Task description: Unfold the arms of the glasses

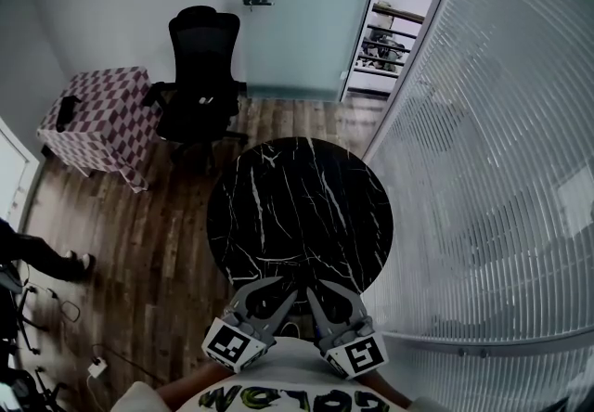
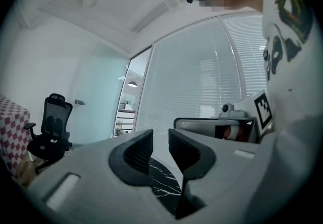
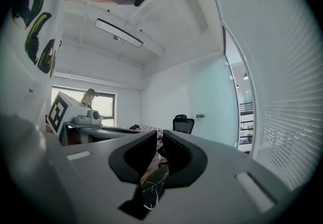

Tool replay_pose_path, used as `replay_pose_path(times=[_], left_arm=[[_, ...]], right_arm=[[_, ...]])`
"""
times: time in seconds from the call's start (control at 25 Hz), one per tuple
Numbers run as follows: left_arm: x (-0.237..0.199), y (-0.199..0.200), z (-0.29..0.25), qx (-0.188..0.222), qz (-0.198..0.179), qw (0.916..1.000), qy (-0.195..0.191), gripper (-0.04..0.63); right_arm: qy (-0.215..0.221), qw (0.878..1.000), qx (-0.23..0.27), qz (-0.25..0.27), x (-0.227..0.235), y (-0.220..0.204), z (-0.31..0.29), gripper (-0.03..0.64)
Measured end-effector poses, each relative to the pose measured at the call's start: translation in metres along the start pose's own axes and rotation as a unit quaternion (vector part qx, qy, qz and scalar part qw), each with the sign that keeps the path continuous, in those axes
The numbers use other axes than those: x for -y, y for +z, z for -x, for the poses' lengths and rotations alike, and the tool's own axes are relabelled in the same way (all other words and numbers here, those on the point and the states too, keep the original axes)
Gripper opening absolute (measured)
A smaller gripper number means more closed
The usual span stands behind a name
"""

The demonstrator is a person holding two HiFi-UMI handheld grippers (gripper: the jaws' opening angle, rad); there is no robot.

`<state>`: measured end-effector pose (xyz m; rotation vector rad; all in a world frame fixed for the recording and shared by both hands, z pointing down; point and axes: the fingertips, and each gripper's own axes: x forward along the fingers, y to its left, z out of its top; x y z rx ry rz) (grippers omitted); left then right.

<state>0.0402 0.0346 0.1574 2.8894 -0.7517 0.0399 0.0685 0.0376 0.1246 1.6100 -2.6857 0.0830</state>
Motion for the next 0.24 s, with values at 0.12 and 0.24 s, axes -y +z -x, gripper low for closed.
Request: replay_pose_path(times=[0.12, 0.24], left_arm=[[0.0010, -0.0036, 0.0003, -0.002, 0.000, 1.0000, -0.002, 0.100], [-0.0007, 0.0006, -0.0004, 0.005, -0.003, 1.0000, -0.004, 0.100]], right_arm=[[0.002, 1.000, 0.001, 0.001, -0.0017, -0.0029, 0.0009, 0.038], [0.004, 1.000, 0.001, 0.004, -0.0024, -0.0038, -0.0004, 0.038]])
